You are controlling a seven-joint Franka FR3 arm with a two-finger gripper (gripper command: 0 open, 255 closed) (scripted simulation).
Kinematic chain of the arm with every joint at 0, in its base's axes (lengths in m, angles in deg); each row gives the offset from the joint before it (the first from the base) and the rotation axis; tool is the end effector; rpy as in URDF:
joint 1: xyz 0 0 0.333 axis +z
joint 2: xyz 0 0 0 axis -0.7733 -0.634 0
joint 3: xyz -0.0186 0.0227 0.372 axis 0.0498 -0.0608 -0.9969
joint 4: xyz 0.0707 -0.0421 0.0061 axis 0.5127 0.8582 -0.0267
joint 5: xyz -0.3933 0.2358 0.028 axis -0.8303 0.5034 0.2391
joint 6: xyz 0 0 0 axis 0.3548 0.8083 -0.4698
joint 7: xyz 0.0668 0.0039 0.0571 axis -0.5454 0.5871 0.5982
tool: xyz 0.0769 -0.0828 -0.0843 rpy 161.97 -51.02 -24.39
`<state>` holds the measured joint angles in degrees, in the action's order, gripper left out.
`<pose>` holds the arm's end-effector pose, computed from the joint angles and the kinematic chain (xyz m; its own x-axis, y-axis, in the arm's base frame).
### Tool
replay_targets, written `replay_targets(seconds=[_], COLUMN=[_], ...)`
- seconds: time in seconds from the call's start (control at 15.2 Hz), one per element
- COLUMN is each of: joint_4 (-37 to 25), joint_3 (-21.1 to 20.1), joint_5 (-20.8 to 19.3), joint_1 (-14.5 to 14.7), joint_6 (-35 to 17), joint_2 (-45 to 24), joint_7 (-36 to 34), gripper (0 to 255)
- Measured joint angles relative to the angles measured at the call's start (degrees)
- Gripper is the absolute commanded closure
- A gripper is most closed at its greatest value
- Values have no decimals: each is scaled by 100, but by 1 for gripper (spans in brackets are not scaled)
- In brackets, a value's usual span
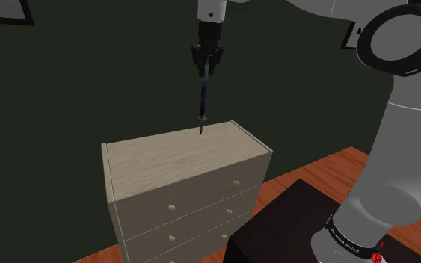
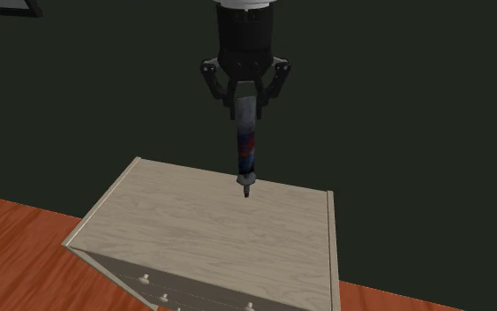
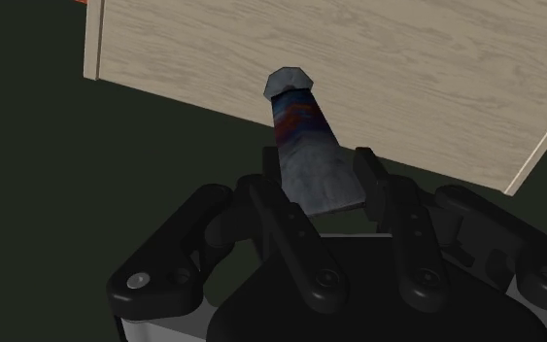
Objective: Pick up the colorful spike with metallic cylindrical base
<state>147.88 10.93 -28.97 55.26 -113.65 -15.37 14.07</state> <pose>0.6696 0.1453 0.6515 0.9954 0.0961 0.0001 0.0961 -0.9954 -0.0012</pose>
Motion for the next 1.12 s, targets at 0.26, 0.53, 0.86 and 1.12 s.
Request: replay_targets(seconds=[0.26, 0.53, 0.86, 1.12], joint_4=[-294, -838, -1723, -2600], joint_3=[-5, -12, -21, -28], joint_5=[-14, -41, -98, -167], joint_1=[15, 42, 97, 175], joint_6=[201, 587, 1154, 1668], joint_2=[-100, -260, -580, -944], joint_7=[-8, -19, -35, -56], gripper=[255, 255, 255, 255])
